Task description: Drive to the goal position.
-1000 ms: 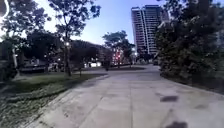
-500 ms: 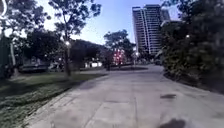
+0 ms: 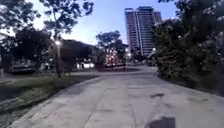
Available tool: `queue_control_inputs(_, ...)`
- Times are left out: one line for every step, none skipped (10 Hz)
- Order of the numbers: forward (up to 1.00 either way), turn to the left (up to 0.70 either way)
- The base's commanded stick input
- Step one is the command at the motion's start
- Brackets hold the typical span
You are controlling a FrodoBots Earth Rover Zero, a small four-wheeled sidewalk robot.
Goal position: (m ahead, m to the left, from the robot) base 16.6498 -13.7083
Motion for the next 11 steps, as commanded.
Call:
queue_control_inputs(0.70,0.00)
queue_control_inputs(0.70,0.00)
queue_control_inputs(0.70,0.00)
queue_control_inputs(0.70,0.00)
queue_control_inputs(0.70,0.00)
queue_control_inputs(0.70,0.00)
queue_control_inputs(0.70,0.00)
queue_control_inputs(0.70,0.00)
queue_control_inputs(0.70,0.00)
queue_control_inputs(0.70,0.00)
queue_control_inputs(0.70,0.00)
